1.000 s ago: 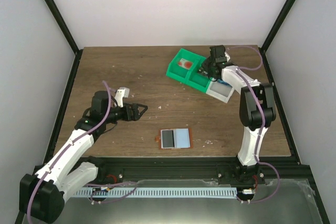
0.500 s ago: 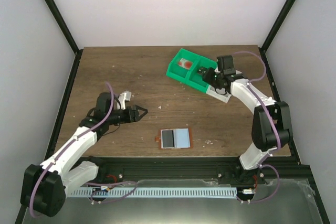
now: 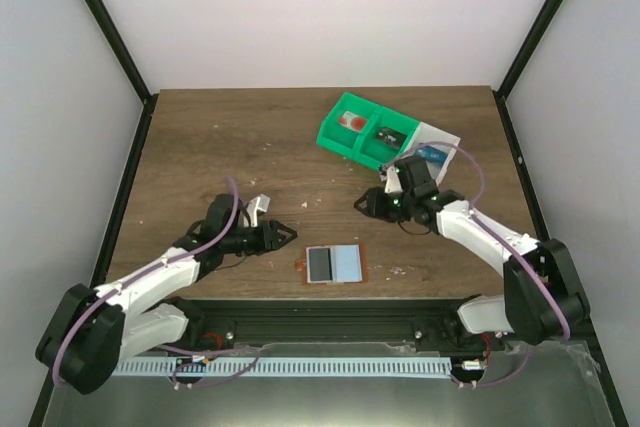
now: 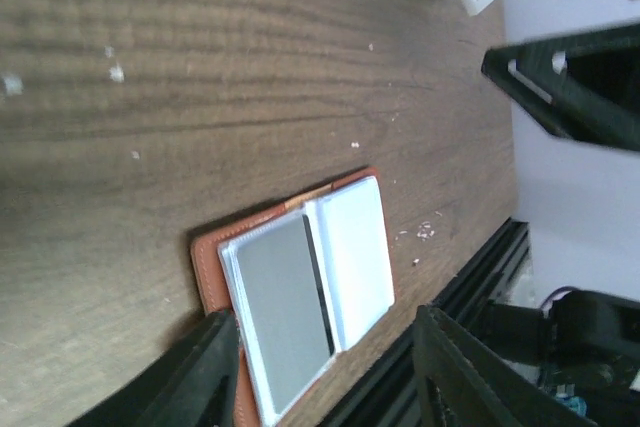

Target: Take the credit cards out of the card holder

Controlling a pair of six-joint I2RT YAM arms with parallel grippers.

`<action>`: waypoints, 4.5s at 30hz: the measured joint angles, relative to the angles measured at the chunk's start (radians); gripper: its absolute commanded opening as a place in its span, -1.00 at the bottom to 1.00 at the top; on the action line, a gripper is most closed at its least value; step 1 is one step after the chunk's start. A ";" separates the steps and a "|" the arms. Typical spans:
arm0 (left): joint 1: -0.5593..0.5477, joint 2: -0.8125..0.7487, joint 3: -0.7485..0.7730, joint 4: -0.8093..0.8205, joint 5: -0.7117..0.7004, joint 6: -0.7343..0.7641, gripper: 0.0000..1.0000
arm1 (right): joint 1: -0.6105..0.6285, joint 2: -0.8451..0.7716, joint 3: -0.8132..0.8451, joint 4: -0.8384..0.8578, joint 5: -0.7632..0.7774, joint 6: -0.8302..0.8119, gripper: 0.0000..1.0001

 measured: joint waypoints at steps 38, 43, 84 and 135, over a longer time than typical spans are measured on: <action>-0.203 0.462 -0.050 0.386 0.013 -0.092 -0.97 | 0.338 0.141 -0.264 0.360 -0.104 0.161 -0.44; -0.204 0.472 -0.038 0.385 0.016 -0.075 -1.00 | 0.338 0.167 -0.264 0.383 -0.110 0.162 -0.47; -0.204 0.406 -0.056 0.340 -0.007 -0.089 -0.64 | 0.338 0.150 -0.356 0.566 -0.139 0.325 -0.63; -0.210 0.437 -0.085 0.399 0.002 -0.145 -1.00 | 0.337 0.177 -0.363 0.565 -0.129 0.345 -0.99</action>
